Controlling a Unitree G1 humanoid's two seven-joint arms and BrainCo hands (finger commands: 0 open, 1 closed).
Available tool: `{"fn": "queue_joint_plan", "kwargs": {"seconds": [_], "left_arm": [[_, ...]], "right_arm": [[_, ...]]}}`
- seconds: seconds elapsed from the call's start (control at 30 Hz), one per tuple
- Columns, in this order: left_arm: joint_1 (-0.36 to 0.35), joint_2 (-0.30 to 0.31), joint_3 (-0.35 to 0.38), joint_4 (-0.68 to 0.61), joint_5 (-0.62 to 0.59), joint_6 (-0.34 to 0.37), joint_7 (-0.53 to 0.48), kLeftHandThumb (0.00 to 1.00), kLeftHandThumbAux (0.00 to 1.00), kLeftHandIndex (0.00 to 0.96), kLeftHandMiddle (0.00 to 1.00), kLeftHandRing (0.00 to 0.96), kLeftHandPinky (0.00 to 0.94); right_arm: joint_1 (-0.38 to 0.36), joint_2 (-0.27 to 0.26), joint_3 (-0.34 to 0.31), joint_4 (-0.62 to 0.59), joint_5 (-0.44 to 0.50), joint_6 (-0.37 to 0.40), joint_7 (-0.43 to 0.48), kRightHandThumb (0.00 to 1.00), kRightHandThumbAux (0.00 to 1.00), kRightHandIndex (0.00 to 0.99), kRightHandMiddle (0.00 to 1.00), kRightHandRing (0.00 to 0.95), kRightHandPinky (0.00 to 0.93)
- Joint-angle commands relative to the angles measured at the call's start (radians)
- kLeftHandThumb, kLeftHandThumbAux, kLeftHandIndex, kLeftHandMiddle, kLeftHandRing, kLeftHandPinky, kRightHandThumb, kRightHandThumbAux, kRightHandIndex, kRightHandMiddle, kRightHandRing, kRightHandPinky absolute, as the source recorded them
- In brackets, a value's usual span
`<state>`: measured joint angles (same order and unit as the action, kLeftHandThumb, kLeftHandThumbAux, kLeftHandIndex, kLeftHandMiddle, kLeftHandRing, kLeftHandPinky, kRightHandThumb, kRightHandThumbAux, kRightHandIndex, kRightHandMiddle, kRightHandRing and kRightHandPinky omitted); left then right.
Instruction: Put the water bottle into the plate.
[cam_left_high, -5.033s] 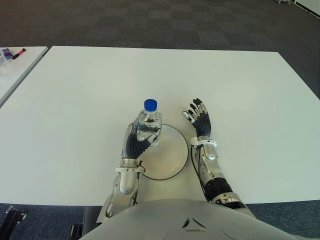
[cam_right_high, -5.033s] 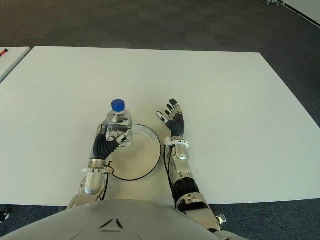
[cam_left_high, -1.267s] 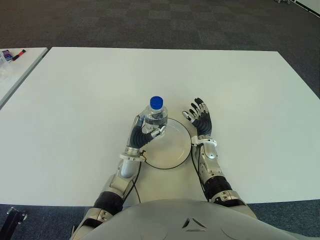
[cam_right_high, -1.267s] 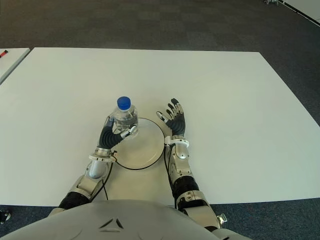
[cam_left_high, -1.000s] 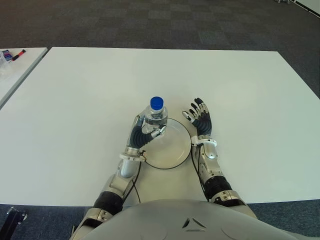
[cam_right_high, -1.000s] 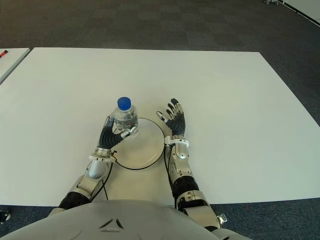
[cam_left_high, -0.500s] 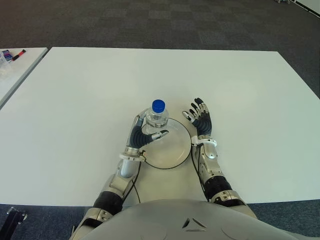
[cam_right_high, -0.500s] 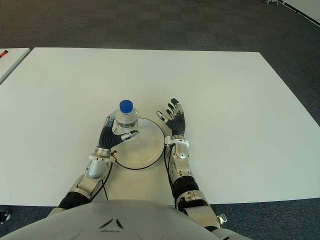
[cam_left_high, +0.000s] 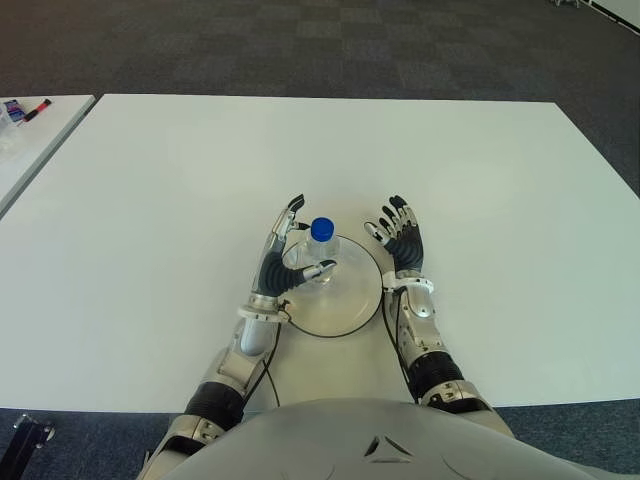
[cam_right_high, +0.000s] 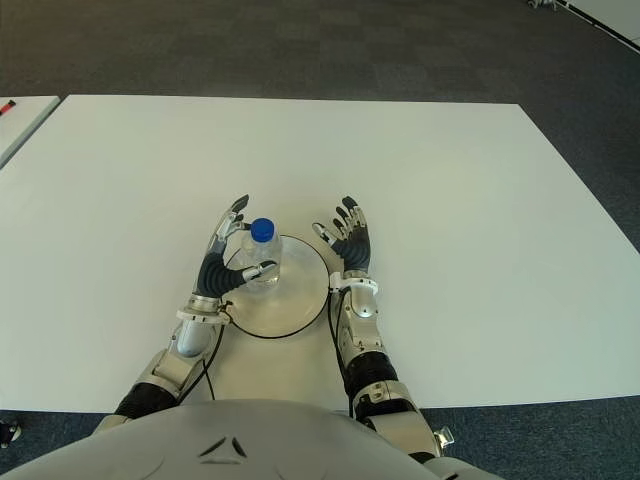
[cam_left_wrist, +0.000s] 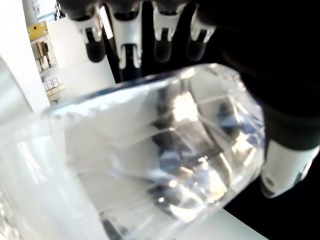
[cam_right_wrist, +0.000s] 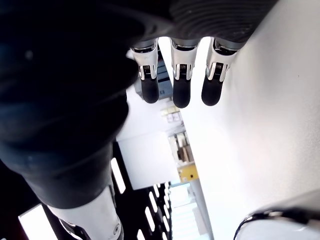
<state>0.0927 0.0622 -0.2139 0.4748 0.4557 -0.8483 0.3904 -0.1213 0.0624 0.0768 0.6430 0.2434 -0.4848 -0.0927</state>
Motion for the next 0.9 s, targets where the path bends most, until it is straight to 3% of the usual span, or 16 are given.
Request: {"fn": "queue_joint_plan", "kwargs": {"seconds": [0.03, 0.9], "left_arm": [[0.02, 0.02, 0.0, 0.059, 0.011, 0.026, -0.002, 0.0, 0.669, 0.046, 0.068, 0.044, 0.052], [0.028, 0.023, 0.0, 0.04, -0.018, 0.036, -0.023, 0.0, 0.729, 0.067, 0.074, 0.044, 0.057]], "right_arm": [[0.028, 0.175, -0.001, 0.057, 0.013, 0.056, -0.016, 0.0, 0.916, 0.117, 0.106, 0.103, 0.143], [0.027, 0.175, 0.0, 0.062, 0.007, 0.051, -0.021, 0.0, 0.903, 0.122, 0.115, 0.113, 0.161]]}}
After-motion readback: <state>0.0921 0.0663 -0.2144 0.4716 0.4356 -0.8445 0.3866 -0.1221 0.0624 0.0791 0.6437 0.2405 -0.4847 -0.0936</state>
